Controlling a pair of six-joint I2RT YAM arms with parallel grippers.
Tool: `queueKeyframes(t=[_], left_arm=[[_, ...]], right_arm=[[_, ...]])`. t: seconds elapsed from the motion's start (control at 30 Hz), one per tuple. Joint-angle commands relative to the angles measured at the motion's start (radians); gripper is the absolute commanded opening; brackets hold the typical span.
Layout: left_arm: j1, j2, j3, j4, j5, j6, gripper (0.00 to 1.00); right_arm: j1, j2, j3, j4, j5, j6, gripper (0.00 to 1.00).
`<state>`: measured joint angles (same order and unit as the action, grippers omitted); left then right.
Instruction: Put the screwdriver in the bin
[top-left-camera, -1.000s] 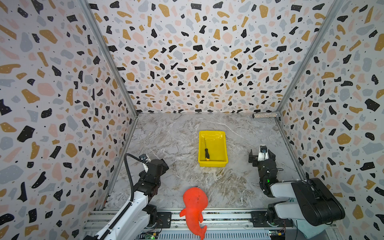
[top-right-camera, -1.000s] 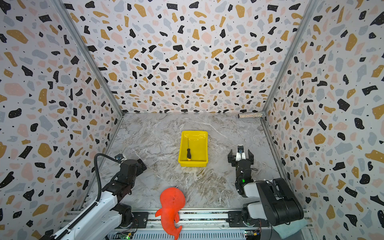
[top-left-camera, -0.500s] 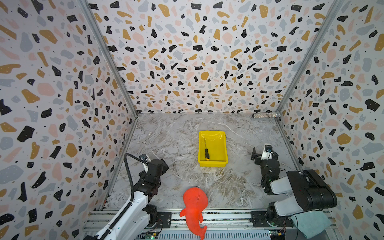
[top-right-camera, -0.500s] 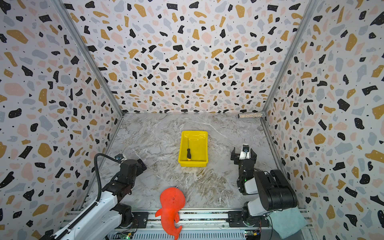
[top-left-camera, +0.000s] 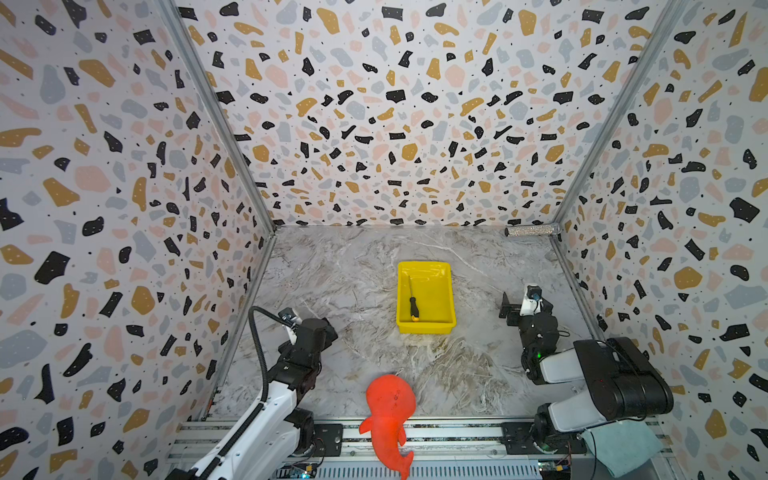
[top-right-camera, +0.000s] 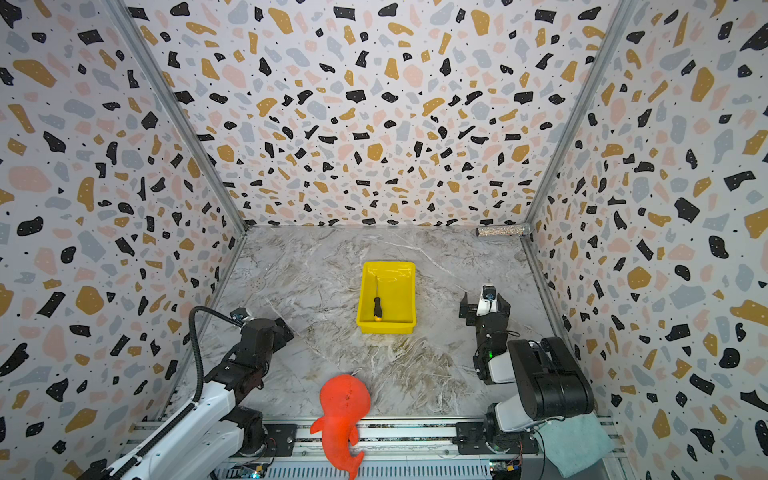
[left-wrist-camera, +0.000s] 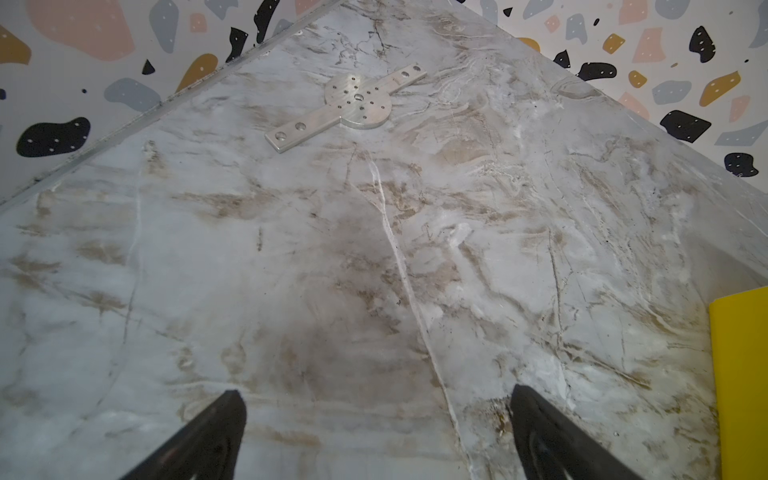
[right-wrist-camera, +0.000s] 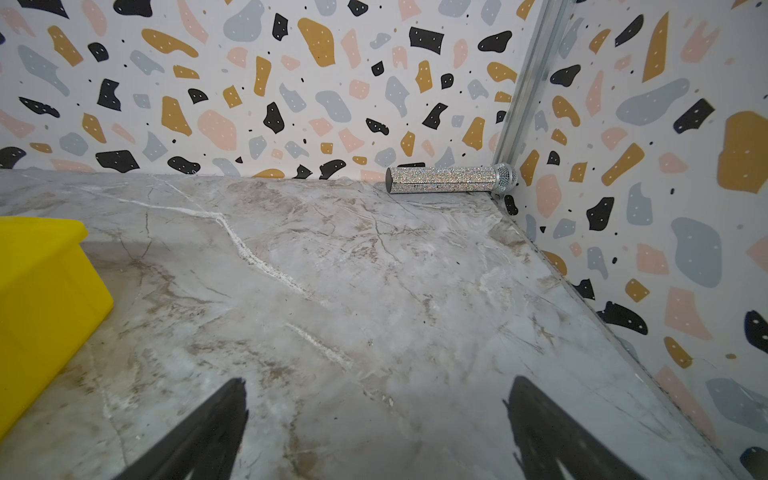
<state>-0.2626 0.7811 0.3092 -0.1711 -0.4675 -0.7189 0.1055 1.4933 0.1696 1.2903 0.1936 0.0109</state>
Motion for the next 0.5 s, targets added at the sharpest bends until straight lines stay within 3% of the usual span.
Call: queueKeyframes(t=[0.0, 0.2, 0.33, 0.47], left_arm=[[0.005, 0.006, -0.006, 0.033, -0.007, 0.002, 1.0], [0.005, 0.01, -0.001, 0.048, -0.066, -0.007, 1.0], [0.005, 0.016, 0.026, 0.153, -0.099, 0.064, 1.0], [0.005, 0.058, 0.086, 0.255, -0.205, 0.19, 1.0]], right_arm=[[-0.004, -0.002, 0.019, -0.006, -0.005, 0.011, 0.99], [-0.004, -0.003, 0.019, -0.006, -0.005, 0.01, 0.99], [-0.003, -0.002, 0.019, -0.006, -0.005, 0.011, 0.99], [-0.003, -0.004, 0.019, -0.006, -0.005, 0.01, 0.99]])
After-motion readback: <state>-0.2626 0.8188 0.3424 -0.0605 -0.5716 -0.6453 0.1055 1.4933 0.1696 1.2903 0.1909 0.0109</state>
